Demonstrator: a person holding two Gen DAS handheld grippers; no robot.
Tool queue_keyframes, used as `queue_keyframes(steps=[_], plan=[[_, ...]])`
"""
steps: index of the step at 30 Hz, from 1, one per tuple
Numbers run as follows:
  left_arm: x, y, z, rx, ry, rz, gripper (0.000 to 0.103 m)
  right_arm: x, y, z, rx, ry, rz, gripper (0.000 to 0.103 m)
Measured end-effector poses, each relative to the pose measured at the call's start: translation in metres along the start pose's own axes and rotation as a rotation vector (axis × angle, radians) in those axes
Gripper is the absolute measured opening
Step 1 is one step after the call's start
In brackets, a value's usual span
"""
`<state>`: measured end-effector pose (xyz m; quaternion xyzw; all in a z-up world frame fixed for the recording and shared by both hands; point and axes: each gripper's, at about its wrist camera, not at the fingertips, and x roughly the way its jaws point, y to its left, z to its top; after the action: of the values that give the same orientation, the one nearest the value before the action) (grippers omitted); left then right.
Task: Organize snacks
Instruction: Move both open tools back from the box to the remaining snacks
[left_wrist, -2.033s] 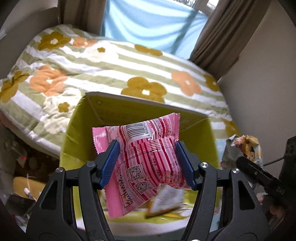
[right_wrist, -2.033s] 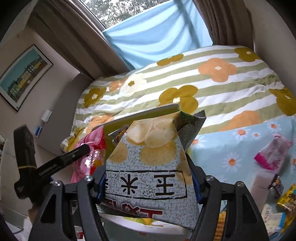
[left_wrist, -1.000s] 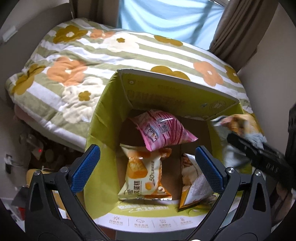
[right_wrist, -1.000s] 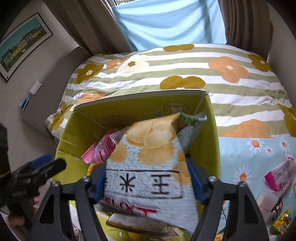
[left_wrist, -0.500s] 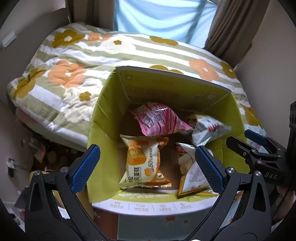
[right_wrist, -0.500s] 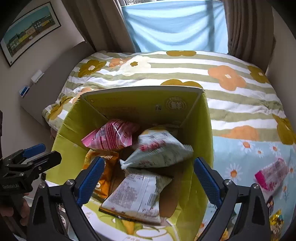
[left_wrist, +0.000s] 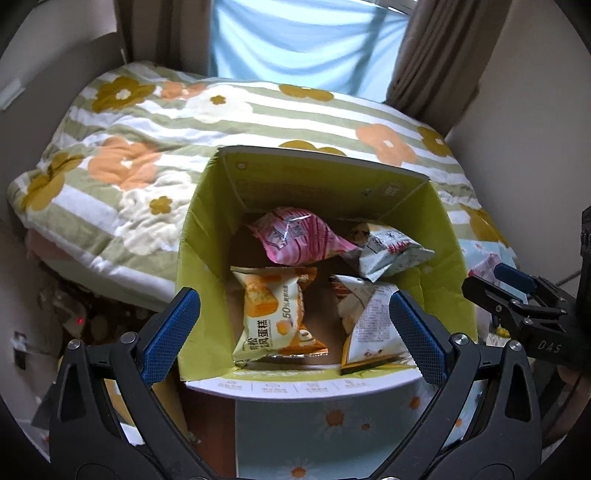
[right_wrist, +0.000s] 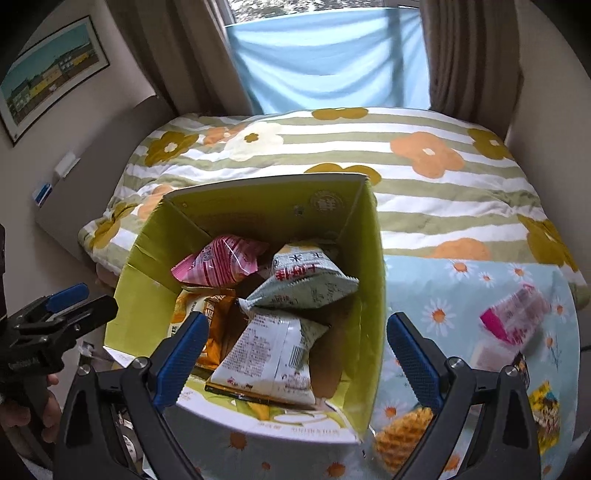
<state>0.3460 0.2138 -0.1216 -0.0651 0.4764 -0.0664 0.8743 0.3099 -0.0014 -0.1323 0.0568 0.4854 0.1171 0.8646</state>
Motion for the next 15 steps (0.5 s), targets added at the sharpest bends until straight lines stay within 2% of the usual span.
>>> queue_keyframes(steps=[6, 15], plan=[[-0.007, -0.02, -0.002, 0.021, -0.005, -0.057, 0.102, -0.028, -0.013, -0.012, 0.027, -0.022, -0.032, 0.096], [-0.014, -0.098, -0.026, 0.095, -0.005, -0.104, 0.102, -0.084, -0.075, -0.041, 0.044, -0.081, -0.076, 0.096]])
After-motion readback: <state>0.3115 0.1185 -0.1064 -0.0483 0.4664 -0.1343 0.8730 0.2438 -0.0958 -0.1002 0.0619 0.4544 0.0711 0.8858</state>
